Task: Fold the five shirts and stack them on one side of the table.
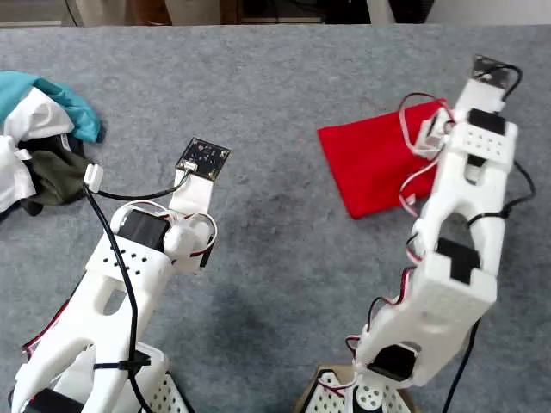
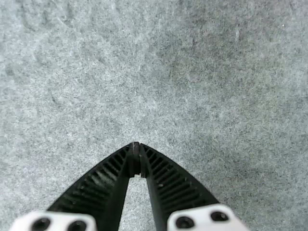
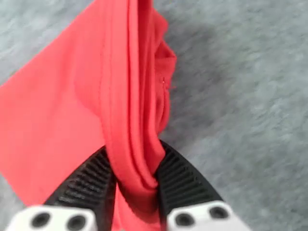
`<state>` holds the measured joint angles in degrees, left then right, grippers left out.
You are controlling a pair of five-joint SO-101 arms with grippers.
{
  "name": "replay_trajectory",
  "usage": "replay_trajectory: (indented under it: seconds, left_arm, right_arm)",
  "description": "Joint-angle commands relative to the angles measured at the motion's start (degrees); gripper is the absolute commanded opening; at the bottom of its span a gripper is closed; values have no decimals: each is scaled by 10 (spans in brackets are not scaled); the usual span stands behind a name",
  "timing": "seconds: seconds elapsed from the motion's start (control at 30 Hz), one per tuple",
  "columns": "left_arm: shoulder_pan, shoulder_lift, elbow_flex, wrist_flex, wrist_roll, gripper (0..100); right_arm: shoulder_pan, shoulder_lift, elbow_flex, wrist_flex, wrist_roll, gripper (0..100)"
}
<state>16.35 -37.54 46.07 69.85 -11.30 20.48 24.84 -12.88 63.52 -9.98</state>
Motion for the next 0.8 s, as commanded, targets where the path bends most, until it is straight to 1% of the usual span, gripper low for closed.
replay_trajectory:
  seconds: [0.0, 0.1, 0.37, 0.43, 0.5, 0.67, 0.73, 0.77]
  left_arm:
    - [-4, -14, -8, 0, 4, 18]
    - [-4, -14, -8, 0, 4, 18]
    - [-4, -14, -8, -1, 4, 18]
    - [-4, -14, -8, -1, 4, 18]
    - [-2, -14, -8, 4, 2, 18]
    - [0, -14, -8, 2, 2, 18]
    - [1, -14, -8, 1, 2, 18]
    - [1, -14, -8, 0, 2, 18]
  right_arm:
    - [35, 31, -101, -7, 11, 2]
    - [38, 69, -158, 22, 39, 2]
    - [38, 163, -275, 91, 46, 2]
    - [39, 179, -296, 107, 62, 10]
    - [44, 187, -320, 138, 69, 85]
    - [55, 187, -388, 189, 45, 401]
    - [54, 187, -421, 205, 67, 497]
    - [53, 187, -436, 217, 77, 528]
